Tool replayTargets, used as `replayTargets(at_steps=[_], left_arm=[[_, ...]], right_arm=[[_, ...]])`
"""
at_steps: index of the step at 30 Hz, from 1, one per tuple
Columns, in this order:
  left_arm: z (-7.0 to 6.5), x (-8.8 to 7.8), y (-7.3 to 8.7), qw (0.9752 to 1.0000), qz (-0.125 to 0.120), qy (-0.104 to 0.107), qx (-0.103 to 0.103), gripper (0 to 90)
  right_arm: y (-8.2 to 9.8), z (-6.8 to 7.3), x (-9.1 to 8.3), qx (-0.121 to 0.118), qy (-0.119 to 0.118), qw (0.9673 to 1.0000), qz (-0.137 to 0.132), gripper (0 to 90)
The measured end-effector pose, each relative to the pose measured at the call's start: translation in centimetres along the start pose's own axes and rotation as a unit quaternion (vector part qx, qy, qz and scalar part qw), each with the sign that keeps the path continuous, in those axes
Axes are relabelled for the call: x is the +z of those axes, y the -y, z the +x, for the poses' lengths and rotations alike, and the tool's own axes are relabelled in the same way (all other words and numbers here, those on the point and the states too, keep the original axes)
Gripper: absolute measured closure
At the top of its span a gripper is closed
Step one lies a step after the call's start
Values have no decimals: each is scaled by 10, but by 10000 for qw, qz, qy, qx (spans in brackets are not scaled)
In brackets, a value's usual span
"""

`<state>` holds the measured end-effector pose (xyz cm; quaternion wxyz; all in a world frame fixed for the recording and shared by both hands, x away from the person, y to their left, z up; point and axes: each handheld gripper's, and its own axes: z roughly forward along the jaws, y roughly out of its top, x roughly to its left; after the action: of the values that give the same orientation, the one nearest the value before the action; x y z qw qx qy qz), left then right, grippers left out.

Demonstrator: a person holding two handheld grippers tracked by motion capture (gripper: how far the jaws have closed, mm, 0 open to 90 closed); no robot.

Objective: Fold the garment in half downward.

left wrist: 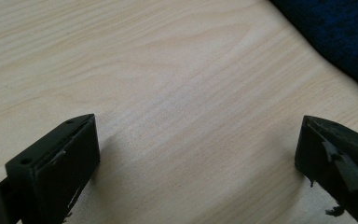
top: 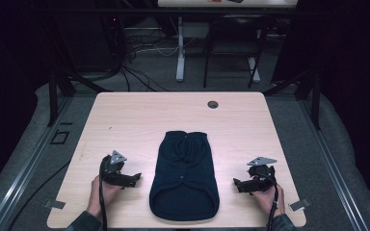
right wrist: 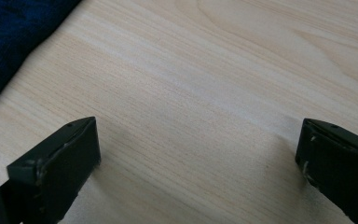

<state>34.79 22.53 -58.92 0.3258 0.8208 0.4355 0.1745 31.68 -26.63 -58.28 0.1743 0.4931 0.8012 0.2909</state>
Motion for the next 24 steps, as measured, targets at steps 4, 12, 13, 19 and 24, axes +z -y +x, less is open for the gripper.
replayTargets(at_steps=[4, 12, 13, 19, 24], left_arm=[[0, 0, 0, 10000, 14, -1, -11, 0], [0, 0, 0, 10000, 18, 0, -12, 0], [0, 0, -1, 10000, 30, -1, -14, 0], [-2, -1, -2, 9998, 17, -181, 56, 1], [-2, -4, -5, 9998, -86, -195, 60, 1]], right_arm=[[0, 0, 0, -6, 0, 10000, -6, 0], [0, 0, 0, -9, -2, 10000, -21, 0], [0, 0, 0, -1, 3, 10000, -30, 0], [1, 0, 0, -28, 2, 10000, -47, 0], [-1, 1, -2, -17, -47, 9999, -115, 5]])
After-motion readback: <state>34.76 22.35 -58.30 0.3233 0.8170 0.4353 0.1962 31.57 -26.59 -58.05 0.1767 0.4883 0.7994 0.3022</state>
